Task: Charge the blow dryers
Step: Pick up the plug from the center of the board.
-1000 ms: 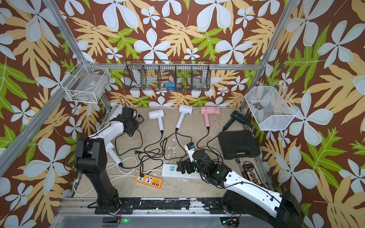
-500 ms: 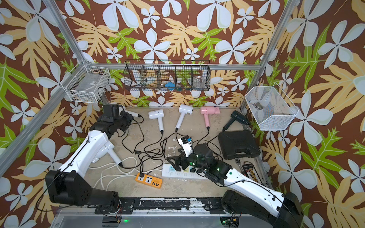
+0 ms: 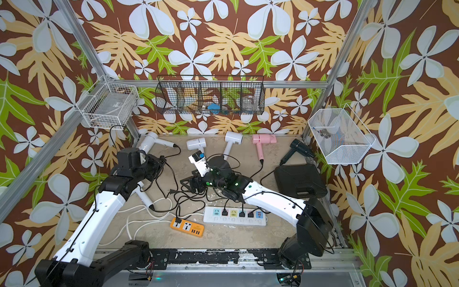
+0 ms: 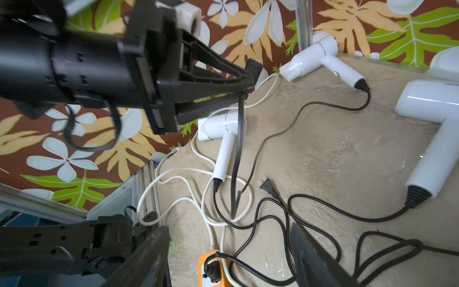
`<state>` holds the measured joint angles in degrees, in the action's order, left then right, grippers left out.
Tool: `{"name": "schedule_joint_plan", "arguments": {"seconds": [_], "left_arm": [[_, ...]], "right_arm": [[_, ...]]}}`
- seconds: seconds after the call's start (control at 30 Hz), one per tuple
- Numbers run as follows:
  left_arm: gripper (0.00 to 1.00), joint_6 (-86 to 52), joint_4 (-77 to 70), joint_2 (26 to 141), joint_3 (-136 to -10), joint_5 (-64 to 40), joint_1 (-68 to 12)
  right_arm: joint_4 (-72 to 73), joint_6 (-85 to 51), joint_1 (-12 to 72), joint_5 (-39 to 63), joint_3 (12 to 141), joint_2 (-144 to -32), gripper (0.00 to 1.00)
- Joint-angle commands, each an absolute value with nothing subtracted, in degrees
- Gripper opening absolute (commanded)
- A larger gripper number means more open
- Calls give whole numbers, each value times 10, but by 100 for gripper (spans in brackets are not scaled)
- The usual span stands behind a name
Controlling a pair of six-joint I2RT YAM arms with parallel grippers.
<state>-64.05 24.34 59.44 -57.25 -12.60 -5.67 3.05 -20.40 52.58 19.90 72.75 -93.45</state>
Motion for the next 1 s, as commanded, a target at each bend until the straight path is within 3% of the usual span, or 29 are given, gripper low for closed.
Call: {"name": "schedule_joint_plan", "arguments": {"seconds": [0.0,0.27,0.43,0.6,0.77,0.97], "left_arm": [[0,-644,238,570,-554,-155,-57],[0,-648,237,539,-514,-165,-57],[0,-650,235,537,-506,-176,-57],[0,-654,235,529,-503,-178,-57],[0,-655,235,528,-499,-187,-57],[0,-659,232,521,-490,-189,-57]], "right_arm": [[8,-173,537,200,754,-963,75],[47,-182,552,249,771,-1003,73],[33,-192,554,228,814,-1038,72],[10,-202,552,186,858,-1077,63],[14,-211,547,184,876,-1094,46],[26,-216,538,192,875,-1091,44]]}}
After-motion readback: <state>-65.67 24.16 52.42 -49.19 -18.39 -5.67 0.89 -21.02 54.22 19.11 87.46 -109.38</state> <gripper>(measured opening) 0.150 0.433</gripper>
